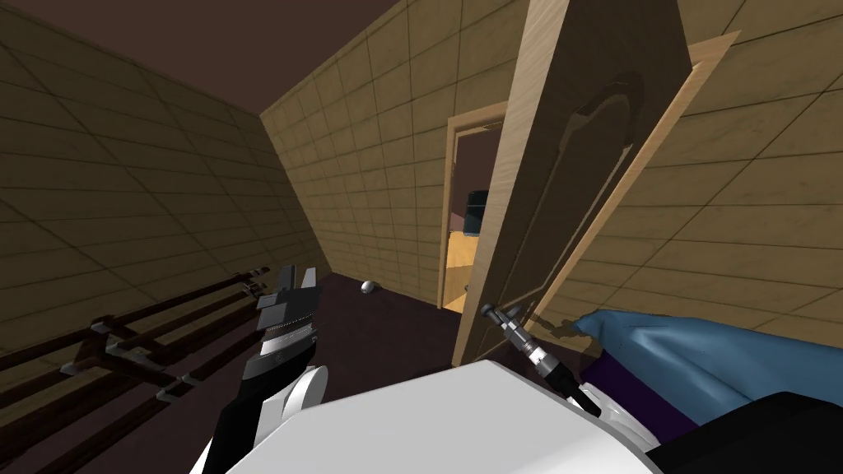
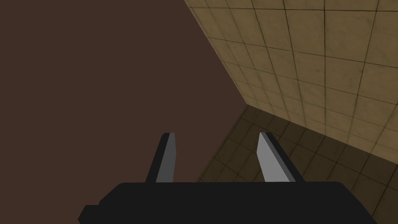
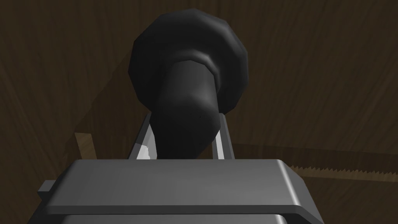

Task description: Pull the door open

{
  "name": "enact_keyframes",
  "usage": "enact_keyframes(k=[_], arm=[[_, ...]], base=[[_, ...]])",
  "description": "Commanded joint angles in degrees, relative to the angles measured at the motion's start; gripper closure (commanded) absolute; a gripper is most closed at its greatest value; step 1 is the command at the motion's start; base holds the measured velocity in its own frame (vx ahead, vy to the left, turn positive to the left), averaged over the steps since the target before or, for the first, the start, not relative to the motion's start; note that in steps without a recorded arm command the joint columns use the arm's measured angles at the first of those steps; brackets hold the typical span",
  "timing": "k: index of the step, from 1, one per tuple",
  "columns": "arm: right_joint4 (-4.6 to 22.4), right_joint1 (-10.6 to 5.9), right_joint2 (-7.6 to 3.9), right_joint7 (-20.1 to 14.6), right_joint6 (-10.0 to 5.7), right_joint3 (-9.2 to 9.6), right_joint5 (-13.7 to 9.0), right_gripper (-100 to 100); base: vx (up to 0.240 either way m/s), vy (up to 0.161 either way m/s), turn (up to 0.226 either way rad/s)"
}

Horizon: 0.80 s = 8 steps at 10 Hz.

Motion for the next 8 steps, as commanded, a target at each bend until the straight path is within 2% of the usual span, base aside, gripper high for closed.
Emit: enact_keyframes(k=[1,3,8], arm=[[0.1,0.04,-0.04,0.0,-0.30,-0.07,0.1,100],[0.7,-0.10,-0.18,0.0,-0.83,-0.24,0.2,100],[2.3,-0.48,-0.57,0.1,-2.34,-0.70,0.4,100]], base=[[-0.217,-0.098,0.189],[-0.179,-0.089,0.139],[-0.205,-0.106,0.191]])
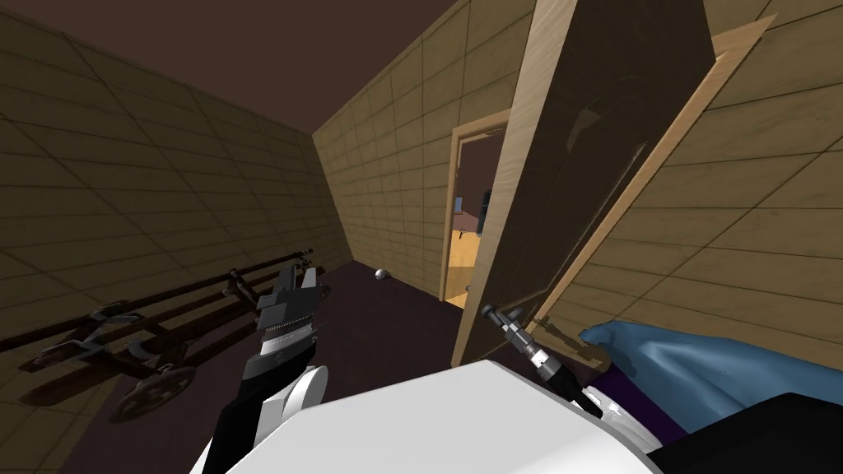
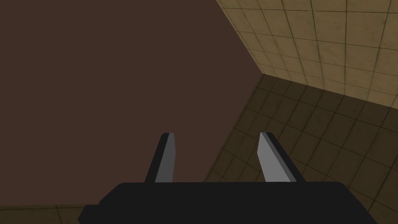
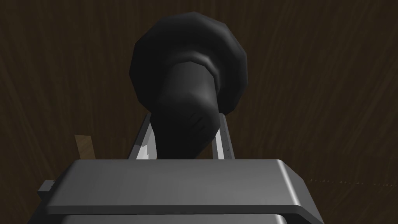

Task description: Pull the door open

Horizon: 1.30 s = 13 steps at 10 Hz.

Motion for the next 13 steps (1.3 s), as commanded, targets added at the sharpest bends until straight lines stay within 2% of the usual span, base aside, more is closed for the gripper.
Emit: enact_keyframes(k=[1,3,4,5,13], arm=[[-0.6,0.38,-0.65,0.0,0.17,-0.60,-0.2,100],[-0.1,0.27,-0.77,0.0,-0.29,-0.74,-0.2,100],[-0.1,0.11,-0.27,-0.1,-0.21,-0.29,0.1,100],[0.4,-0.03,-0.27,-0.1,-0.49,-0.32,0.2,100],[1.8,-0.81,-0.67,-0.2,-1.36,-0.94,0.7,100]], base=[[-0.213,-0.090,0.167],[-0.211,-0.063,0.127],[-0.092,-0.028,0.030],[-0.112,-0.041,0.133],[-0.193,-0.089,0.160]])
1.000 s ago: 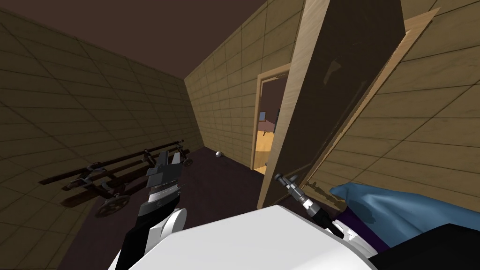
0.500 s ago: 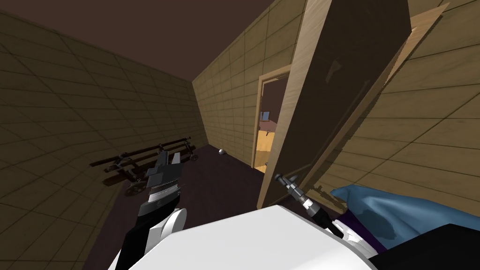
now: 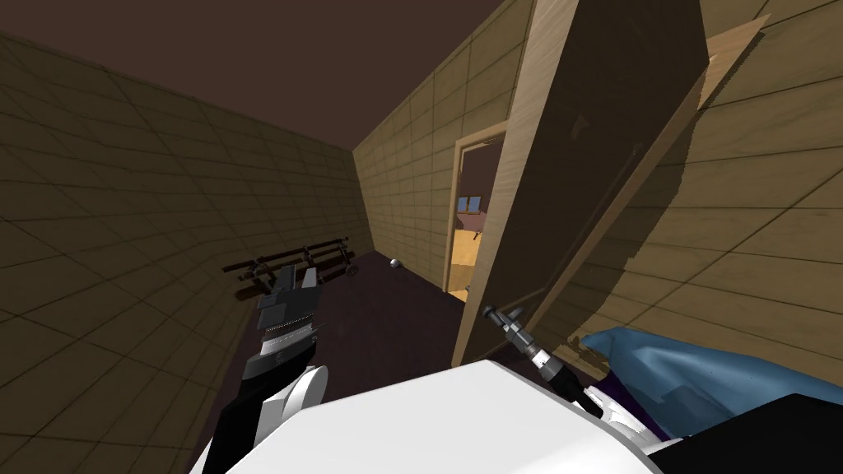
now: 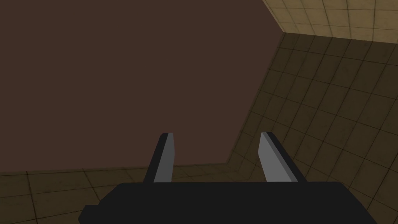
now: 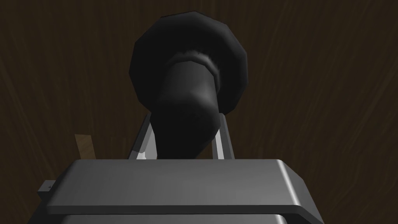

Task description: Pull the door open

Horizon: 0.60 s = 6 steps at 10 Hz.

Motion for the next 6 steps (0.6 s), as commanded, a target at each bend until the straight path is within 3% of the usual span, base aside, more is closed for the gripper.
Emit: enact_keyframes(k=[1,4,6], arm=[[0.0,-0.09,-0.50,0.0,0.02,-0.47,-0.1,100],[0.5,-0.34,-0.63,0.0,-0.27,-0.67,0.1,100],[0.5,-0.08,-0.23,-0.1,-0.59,-0.46,0.4,100]], base=[[-0.193,-0.097,0.164],[-0.200,-0.068,0.132],[-0.087,-0.036,0.094]])
